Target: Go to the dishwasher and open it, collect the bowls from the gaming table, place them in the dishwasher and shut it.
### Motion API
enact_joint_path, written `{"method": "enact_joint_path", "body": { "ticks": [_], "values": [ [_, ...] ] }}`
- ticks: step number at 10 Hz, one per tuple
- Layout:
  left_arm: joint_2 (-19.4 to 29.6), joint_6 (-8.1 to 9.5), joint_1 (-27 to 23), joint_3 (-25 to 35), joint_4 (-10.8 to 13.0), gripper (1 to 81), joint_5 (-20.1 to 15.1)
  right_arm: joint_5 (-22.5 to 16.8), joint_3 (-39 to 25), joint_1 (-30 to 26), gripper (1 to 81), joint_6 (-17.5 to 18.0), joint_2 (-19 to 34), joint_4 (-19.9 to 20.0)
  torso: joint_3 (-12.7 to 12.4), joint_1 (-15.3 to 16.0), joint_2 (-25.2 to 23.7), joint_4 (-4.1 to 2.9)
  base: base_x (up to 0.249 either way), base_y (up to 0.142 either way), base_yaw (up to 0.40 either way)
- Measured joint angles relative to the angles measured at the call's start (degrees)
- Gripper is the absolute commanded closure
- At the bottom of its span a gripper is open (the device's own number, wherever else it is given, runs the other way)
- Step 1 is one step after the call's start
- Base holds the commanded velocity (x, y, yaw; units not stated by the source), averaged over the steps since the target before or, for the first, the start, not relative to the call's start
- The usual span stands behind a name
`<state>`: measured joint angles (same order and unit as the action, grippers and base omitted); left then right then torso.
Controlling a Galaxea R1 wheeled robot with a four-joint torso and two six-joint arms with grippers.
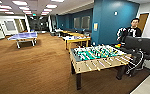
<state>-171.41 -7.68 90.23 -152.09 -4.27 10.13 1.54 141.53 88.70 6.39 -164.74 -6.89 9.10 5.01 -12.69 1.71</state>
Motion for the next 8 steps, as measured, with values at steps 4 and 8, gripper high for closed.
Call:
{"method": "enact_joint_path", "body": {
  "ticks": [4, 8],
  "values": [
    [-0.17, 0.0, 0.0, -0.33, 0.0, 1.0, -0.1, 0.02, -0.02, -0.3, 1.0, 0.0, -0.23, -0.22, 0.0, -0.02, 0.0, 0.0, 0.0, 0.0, 0.375],
    [-0.37, 0.0, 0.0, -0.37, 0.0, 1.0, -0.07, -0.05, 0.56, -0.15, 1.0, 0.0, -0.23, -0.22, 0.0, -0.02, 0.0, 0.0, 0.0, 0.0, 0.372]
  ]
}}
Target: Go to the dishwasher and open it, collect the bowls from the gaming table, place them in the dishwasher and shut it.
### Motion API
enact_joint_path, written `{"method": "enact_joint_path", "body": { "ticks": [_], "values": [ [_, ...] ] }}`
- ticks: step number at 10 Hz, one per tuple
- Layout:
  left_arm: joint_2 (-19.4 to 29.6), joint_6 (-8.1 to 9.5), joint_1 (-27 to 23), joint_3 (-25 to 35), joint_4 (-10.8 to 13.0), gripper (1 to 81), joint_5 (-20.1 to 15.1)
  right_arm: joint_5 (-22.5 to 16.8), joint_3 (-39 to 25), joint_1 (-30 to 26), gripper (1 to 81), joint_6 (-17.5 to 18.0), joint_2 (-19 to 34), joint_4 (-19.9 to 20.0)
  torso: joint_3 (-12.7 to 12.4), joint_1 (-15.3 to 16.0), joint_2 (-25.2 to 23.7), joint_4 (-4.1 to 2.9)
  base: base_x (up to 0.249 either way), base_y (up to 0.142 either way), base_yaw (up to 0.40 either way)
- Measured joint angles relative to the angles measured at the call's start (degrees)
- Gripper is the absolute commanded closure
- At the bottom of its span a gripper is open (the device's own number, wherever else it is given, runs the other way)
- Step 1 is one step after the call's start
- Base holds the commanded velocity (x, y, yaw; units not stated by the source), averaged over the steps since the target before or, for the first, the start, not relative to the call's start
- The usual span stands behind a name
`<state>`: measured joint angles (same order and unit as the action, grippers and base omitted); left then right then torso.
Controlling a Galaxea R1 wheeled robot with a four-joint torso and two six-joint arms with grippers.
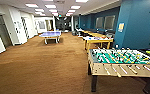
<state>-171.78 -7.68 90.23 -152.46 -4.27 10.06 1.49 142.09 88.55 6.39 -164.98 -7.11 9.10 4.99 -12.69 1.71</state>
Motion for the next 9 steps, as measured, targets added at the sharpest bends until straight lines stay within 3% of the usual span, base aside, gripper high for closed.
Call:
{"method": "enact_joint_path", "body": {
  "ticks": [4, 9],
  "values": [
    [-0.13, 0.02, 0.0, -0.3, -0.02, 1.0, 0.0, 0.0, 0.05, 0.0, 1.0, 0.0, 0.0, 0.0, 0.0, 0.0, 0.0, 0.0, 0.0, 0.0, 0.214],
    [-0.09, 0.02, -0.1, -0.33, -0.02, 1.0, 0.07, 0.0, 0.16, 0.06, 1.0, 0.0, 0.0, 0.0, 0.0, 0.0, 0.0, 0.0, 0.0, 0.0, 0.0]
  ]
}}
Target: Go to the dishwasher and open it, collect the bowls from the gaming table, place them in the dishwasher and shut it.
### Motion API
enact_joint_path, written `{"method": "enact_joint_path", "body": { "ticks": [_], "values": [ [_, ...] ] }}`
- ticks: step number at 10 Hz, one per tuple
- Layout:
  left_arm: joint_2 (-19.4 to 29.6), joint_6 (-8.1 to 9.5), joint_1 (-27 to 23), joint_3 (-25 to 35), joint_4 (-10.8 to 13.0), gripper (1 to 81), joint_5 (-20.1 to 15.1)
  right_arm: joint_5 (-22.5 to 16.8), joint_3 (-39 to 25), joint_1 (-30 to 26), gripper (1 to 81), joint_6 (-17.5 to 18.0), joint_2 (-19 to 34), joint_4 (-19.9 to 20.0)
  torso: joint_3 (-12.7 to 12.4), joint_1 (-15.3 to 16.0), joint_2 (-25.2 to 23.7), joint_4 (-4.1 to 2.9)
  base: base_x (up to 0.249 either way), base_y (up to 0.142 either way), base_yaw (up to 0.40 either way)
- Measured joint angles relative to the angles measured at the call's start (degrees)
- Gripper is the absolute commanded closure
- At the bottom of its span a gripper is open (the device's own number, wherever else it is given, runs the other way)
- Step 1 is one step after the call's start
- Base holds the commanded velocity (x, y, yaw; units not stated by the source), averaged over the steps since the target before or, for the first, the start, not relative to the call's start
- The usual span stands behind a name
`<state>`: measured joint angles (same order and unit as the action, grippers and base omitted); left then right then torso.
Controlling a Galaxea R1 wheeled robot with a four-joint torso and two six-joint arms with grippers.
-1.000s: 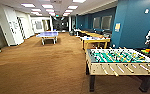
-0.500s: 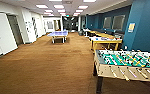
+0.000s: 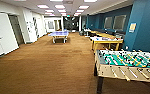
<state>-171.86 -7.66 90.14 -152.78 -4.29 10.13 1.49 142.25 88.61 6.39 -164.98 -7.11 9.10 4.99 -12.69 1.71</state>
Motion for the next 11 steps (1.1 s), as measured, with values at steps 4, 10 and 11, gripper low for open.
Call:
{"method": "enact_joint_path", "body": {
  "ticks": [4, 10, 11],
  "values": [
    [-0.05, 0.24, 0.1, -0.5, -0.02, 1.0, -0.02, 0.0, 0.0, 0.11, 1.0, 0.0, 0.0, 0.0, 0.0, -0.02, 0.0, 0.0, 0.0, 0.0, 0.0],
    [-0.05, 0.28, 0.27, -0.52, -0.02, 1.0, -0.02, 0.0, 0.0, 0.48, 1.0, -0.02, -0.02, 0.0, -0.02, -0.06, -0.02, 0.0, 0.032, 0.0, 0.0],
    [-0.07, 0.38, 1.21, -0.52, -0.04, 1.0, -0.21, -0.22, 0.0, 1.29, 1.0, 0.0, 0.0, 0.0, -0.04, -0.17, -0.09, 0.0, 0.11, 0.0, 0.0]
  ]
}}
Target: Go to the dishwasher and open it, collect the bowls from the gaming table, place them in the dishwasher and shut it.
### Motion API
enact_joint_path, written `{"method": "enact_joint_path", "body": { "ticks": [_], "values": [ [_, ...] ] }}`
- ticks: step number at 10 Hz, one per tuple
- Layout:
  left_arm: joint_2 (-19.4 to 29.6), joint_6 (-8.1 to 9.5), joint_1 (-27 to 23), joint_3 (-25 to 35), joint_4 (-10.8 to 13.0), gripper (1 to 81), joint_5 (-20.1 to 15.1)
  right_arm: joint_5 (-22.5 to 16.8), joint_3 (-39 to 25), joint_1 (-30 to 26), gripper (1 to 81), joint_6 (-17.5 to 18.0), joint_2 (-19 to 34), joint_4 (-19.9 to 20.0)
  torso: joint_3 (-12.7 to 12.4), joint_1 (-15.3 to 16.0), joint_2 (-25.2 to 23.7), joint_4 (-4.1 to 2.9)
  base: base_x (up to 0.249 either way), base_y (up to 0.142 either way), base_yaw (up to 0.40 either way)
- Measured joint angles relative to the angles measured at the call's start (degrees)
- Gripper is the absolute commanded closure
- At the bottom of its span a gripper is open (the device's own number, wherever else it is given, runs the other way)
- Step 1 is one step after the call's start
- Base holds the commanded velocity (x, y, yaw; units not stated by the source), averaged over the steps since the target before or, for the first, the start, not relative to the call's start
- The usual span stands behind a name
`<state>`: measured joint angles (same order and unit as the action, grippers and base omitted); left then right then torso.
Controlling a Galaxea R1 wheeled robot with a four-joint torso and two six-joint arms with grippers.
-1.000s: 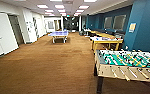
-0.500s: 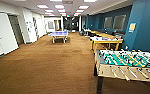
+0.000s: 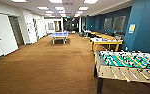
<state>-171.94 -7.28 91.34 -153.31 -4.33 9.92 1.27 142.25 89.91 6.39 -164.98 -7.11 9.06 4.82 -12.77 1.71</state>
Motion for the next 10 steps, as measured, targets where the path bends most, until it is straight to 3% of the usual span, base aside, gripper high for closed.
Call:
{"method": "enact_joint_path", "body": {
  "ticks": [10],
  "values": [
    [0.05, 0.0, -1.18, 0.0, 0.01, 1.0, 0.24, 0.27, 0.04, -1.23, 1.0, -0.02, -0.43, -0.02, 0.02, 0.11, 0.06, 0.0, 0.133, 0.0, 0.0]
  ]
}}
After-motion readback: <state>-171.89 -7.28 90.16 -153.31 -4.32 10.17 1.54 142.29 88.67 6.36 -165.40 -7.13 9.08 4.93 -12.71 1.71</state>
